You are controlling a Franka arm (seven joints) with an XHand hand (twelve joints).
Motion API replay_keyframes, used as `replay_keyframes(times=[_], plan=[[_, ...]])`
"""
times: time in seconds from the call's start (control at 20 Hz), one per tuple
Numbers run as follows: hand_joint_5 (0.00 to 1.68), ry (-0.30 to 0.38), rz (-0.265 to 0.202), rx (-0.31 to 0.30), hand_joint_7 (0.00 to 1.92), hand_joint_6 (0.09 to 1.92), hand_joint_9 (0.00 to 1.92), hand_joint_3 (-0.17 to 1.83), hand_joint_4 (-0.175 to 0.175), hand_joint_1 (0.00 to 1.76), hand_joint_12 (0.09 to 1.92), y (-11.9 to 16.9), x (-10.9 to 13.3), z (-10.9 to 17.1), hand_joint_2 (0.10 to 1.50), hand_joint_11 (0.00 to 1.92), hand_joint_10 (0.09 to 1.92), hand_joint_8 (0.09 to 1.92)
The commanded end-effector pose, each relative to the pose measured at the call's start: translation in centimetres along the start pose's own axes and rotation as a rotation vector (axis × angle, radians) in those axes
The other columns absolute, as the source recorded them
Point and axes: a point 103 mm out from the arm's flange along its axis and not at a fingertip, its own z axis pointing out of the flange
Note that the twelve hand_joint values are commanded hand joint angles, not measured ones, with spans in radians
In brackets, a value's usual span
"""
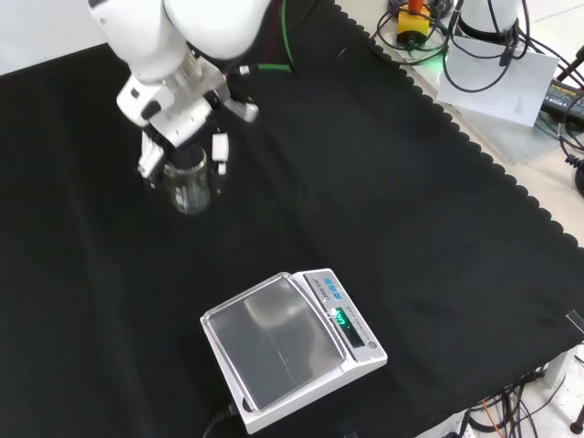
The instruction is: Put the beaker on the electronic balance.
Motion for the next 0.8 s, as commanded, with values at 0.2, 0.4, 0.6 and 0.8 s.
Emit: replay_keyframes(times=[0.2, 0.4, 0.6, 0.8], plan=[[0.60, -0.025, -0.129, 0.038, 0.49, 1.55, 0.79, 0.00, -0.175, 1.31, 1.17, 2.8, 12.0, 1.4, 1.29, 0.90, 1.48, 1.62], [0.60, -0.030, -0.170, 0.049, 0.49, 1.55, 0.79, 0.00, -0.175, 1.31, 1.17, 3.0, 14.8, 1.6, 1.29, 0.90, 1.47, 1.61], [0.60, -0.037, -0.204, 0.061, 0.49, 1.55, 0.79, 0.00, -0.175, 1.31, 1.17, 3.1, 16.9, 2.2, 1.29, 0.90, 1.47, 1.61], [0.60, -0.037, -0.220, 0.079, 0.49, 1.55, 0.79, 0.00, -0.175, 1.31, 1.17, 3.5, 18.1, 3.1, 1.29, 0.90, 1.47, 1.61]])
